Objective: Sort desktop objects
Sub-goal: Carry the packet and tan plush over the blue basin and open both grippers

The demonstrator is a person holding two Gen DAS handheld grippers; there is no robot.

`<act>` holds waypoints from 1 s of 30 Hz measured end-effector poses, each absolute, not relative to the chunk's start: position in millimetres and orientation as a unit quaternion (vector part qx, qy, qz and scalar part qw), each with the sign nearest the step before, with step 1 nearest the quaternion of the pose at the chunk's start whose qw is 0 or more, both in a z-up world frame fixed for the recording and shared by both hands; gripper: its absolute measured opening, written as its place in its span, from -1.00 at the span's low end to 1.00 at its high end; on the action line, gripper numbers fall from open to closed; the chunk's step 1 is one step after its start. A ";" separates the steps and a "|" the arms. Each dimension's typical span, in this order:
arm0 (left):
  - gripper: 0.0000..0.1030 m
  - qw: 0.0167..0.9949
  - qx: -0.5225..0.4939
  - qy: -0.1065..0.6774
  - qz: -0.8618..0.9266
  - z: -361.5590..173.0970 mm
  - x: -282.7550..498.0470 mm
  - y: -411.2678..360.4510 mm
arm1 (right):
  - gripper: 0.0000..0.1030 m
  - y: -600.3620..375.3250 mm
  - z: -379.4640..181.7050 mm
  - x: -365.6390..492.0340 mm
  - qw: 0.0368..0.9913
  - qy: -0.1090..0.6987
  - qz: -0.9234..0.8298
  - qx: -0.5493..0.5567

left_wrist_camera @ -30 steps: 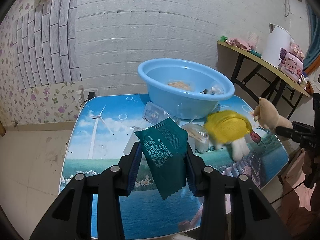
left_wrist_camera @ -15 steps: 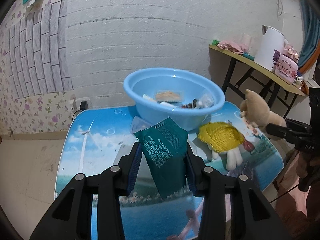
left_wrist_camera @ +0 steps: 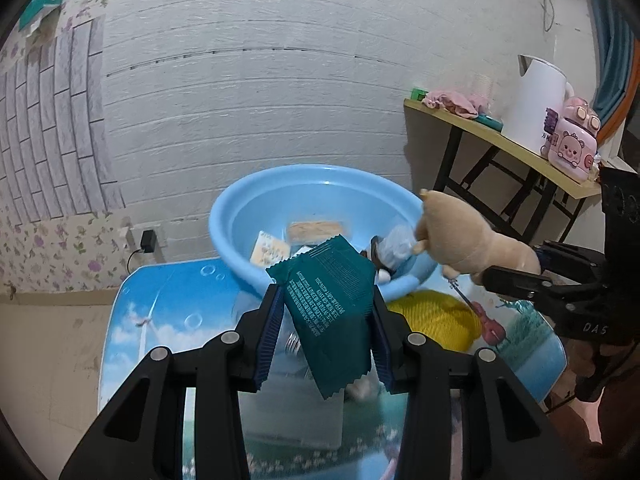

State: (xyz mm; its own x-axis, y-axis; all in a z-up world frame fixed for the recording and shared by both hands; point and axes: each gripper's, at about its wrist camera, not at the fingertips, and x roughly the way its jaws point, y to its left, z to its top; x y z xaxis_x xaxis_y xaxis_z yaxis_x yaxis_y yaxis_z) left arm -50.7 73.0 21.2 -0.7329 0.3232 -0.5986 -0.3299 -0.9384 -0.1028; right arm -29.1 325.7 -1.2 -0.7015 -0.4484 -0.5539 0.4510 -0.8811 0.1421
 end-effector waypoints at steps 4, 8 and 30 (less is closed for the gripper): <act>-0.23 0.186 -0.324 0.011 0.928 19.3 -66.0 82.7 | -0.15 323.7 -3.0 -45.2 0.243 0.005 -0.921 0.304; -0.23 0.193 -0.330 0.009 0.924 14.6 -81.1 90.1 | -0.15 321.0 -7.8 -60.9 0.236 0.006 -0.921 0.311; 0.07 0.195 -0.339 0.012 0.920 -7.3 -109.2 101.7 | 0.11 300.0 -24.9 -93.8 0.223 0.023 -0.924 0.311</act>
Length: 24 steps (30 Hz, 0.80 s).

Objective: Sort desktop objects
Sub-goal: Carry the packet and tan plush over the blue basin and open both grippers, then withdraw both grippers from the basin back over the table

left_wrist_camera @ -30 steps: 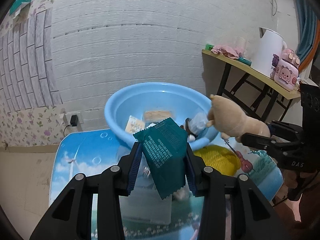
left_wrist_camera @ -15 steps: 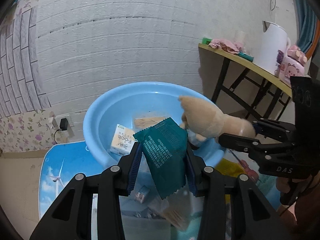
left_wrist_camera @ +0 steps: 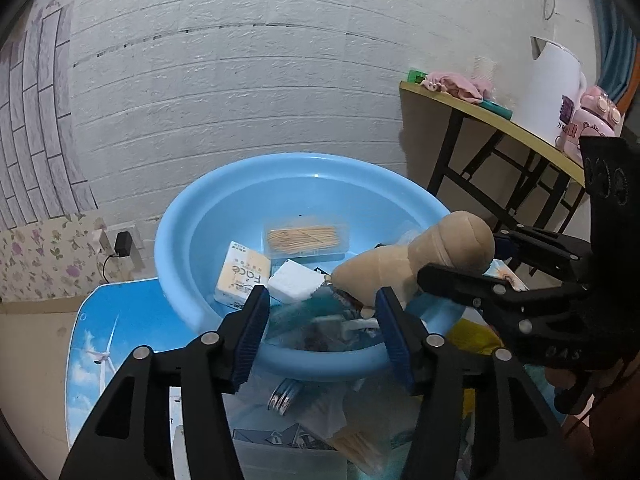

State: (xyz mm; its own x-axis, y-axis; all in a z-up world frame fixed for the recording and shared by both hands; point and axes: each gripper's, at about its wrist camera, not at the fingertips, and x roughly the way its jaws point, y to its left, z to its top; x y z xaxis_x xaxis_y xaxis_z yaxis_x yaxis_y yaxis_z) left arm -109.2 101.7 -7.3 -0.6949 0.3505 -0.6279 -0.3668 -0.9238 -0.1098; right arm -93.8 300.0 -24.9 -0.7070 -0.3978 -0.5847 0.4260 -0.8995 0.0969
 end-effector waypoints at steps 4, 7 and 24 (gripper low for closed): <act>0.10 0.196 -0.337 0.011 0.921 -5.2 -104.3 100.4 | 0.15 295.6 -24.2 -88.0 0.218 0.042 -0.925 0.309; 0.11 0.197 -0.336 0.005 0.921 -3.2 -100.7 98.3 | 0.15 296.1 -23.9 -84.8 0.216 0.044 -0.926 0.308; 0.52 0.190 -0.356 0.001 0.915 0.3 -66.8 97.0 | 0.50 300.4 -45.5 -54.9 0.190 0.030 -0.901 0.389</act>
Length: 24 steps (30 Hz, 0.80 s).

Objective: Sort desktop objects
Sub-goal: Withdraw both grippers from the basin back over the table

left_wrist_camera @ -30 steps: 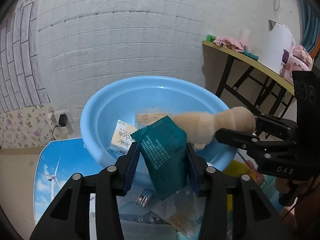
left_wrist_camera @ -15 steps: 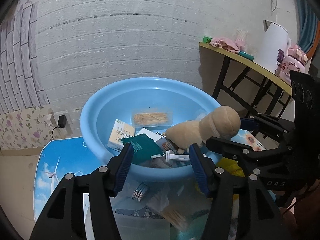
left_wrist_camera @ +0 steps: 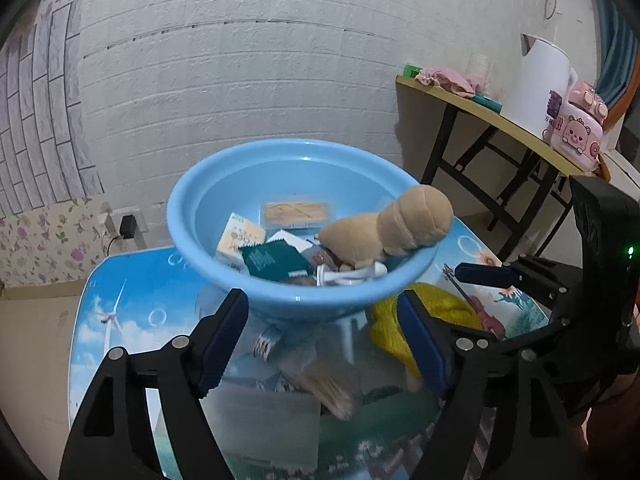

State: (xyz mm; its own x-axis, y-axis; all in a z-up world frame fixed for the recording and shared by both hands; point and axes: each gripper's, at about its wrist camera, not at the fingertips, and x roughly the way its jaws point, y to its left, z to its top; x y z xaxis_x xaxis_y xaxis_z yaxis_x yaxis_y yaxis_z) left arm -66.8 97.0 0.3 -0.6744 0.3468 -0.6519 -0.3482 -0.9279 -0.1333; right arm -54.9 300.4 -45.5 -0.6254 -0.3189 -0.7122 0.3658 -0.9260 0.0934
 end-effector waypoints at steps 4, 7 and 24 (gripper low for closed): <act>0.65 0.187 -0.353 0.001 0.917 1.6 -54.9 92.8 | 0.50 299.0 -48.7 -46.6 0.183 0.037 -0.899 0.396; 0.67 0.180 -0.358 0.006 0.916 1.1 -48.1 89.9 | 0.50 295.7 -50.5 -40.1 0.178 0.047 -0.897 0.403; 0.74 0.113 -0.400 -0.004 0.909 -36.7 -20.3 43.1 | 0.52 302.6 -68.3 -18.5 0.144 0.047 -0.888 0.434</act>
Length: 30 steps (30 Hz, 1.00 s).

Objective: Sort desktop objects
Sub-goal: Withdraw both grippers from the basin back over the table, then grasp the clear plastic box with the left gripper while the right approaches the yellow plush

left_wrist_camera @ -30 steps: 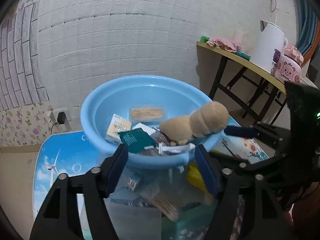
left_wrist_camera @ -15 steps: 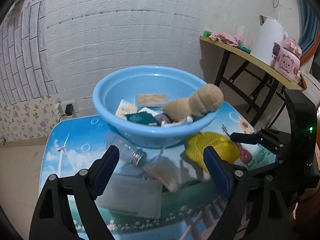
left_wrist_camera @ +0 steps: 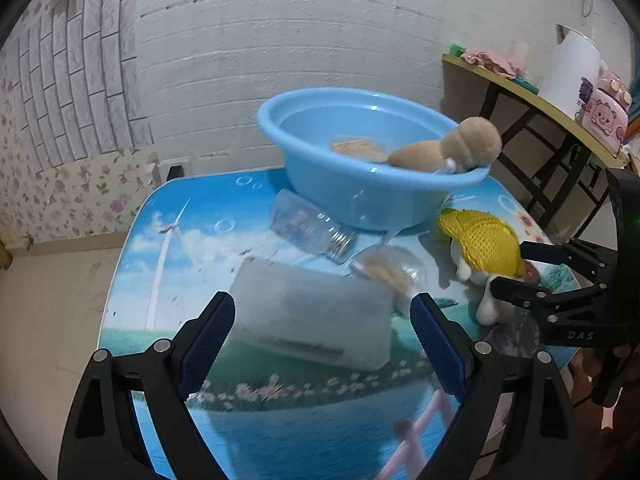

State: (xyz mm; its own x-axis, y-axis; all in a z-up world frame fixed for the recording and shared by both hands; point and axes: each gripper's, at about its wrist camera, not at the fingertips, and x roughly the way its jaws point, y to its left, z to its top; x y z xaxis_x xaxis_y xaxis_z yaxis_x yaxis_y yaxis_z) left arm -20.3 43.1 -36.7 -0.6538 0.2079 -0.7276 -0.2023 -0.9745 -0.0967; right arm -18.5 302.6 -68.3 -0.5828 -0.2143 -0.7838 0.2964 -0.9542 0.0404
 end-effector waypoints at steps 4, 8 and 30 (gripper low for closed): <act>0.74 0.105 -0.408 -0.008 0.907 -45.0 -16.8 35.2 | 0.52 306.1 -71.8 -14.2 0.143 0.041 -0.886 0.439; 0.74 0.100 -0.414 -0.005 0.905 -50.4 -14.0 33.6 | 0.52 307.8 -71.8 -14.2 0.142 0.038 -0.886 0.440; 0.74 0.102 -0.452 -0.020 0.886 -72.5 -23.5 55.5 | 0.52 303.9 -74.4 -16.4 0.141 0.038 -0.886 0.441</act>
